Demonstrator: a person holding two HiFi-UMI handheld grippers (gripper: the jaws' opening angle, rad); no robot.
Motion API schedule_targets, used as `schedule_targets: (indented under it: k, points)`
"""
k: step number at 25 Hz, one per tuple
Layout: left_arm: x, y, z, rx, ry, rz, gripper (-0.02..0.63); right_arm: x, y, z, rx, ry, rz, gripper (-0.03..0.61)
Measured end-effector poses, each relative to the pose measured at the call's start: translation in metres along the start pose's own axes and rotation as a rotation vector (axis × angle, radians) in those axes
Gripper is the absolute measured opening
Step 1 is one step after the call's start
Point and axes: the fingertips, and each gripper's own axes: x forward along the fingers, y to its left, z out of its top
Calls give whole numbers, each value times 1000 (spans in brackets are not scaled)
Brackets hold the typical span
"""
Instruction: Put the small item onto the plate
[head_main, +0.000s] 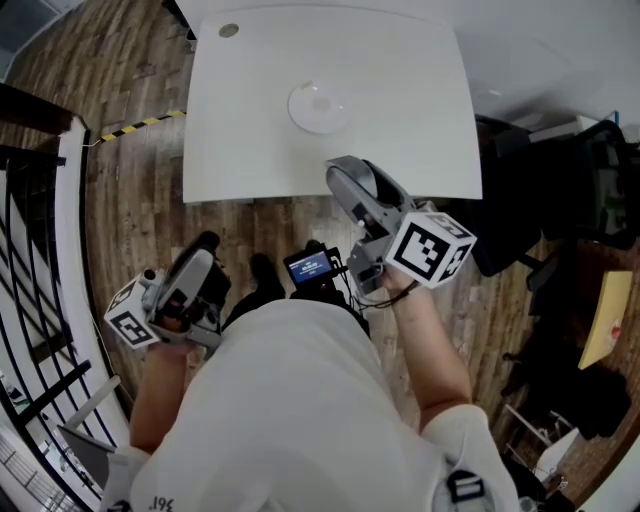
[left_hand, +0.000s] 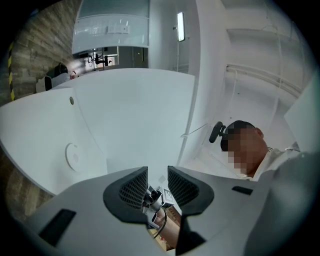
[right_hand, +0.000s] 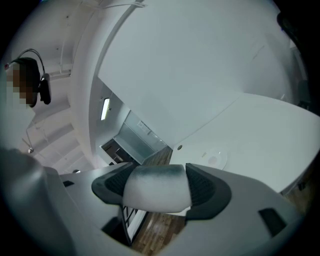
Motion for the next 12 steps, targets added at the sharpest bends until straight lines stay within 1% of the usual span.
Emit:
schedule_targets:
  k: [3,8,12]
  points:
    - [0,9,2,-6,5,7,109,12,-9,-4,-40,27,-29,321]
    - [2,22,2,-12,10,26,109,35,-33,-13,-61,92,-62,321]
    - [8,37,-2,-3,47,47,109,54,-59,-18,-72,145,-108,321]
